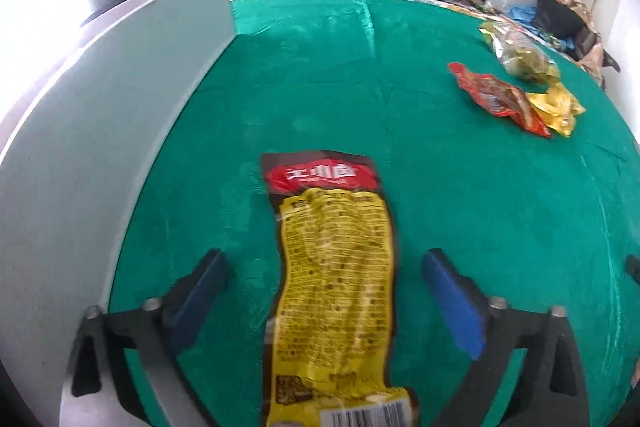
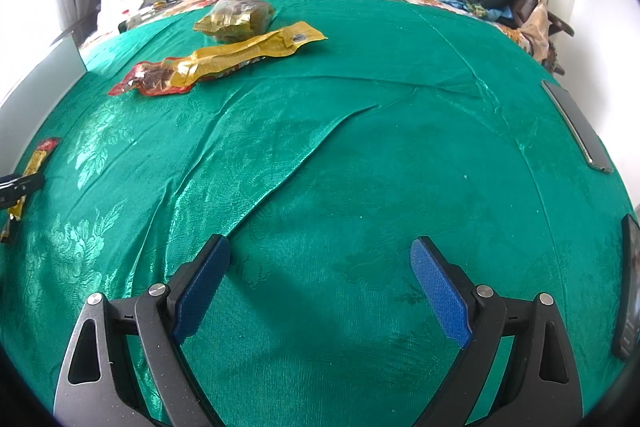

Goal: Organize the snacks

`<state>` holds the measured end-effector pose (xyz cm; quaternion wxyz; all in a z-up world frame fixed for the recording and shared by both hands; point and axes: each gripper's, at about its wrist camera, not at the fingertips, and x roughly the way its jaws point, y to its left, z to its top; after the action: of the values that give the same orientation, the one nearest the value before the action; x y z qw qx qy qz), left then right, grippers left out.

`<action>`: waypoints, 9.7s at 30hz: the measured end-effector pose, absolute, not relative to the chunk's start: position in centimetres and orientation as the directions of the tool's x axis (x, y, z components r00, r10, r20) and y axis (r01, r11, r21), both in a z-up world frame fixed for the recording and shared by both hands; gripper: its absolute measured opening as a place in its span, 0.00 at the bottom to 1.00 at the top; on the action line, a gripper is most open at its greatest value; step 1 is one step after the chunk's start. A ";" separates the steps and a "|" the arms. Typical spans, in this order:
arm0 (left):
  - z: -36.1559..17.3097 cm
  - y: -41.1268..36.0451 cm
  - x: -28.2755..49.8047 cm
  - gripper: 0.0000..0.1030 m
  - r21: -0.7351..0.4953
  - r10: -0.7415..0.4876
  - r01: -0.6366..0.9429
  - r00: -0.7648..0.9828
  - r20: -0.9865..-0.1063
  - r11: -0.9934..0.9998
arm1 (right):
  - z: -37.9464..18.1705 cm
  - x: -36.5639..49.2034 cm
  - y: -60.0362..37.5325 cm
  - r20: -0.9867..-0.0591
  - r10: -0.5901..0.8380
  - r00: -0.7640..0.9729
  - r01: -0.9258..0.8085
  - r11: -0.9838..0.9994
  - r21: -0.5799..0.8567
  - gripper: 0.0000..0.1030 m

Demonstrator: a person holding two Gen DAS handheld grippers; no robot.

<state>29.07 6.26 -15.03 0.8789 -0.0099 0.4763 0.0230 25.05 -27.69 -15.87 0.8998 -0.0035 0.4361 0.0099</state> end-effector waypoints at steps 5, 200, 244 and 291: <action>-15.5 6.2 29.3 1.00 -0.001 0.022 -0.040 0.574 -0.819 0.999 | -15.9 25.0 -27.7 -0.785 0.014 0.620 -0.021 1.000 0.002 0.91; -10.9 -7.4 41.5 0.88 0.066 -0.225 0.610 0.387 -0.894 0.789 | -15.1 27.2 -31.6 -0.782 -0.051 0.621 0.074 0.997 -0.007 0.85; -13.7 3.4 31.0 0.71 -0.012 -0.117 0.206 0.505 -0.855 0.978 | -15.0 27.4 -31.7 -0.782 -0.050 0.621 0.072 0.997 -0.007 0.85; -15.4 4.0 32.9 1.00 0.000 -0.067 0.115 0.580 -0.812 0.993 | -10.2 52.4 -19.0 -0.896 0.040 0.442 0.070 0.994 0.078 0.84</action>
<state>32.92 4.00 -15.42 0.8884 0.0263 0.4553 -0.0514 52.38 -19.02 -10.23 0.8476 0.0517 0.5280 -0.0089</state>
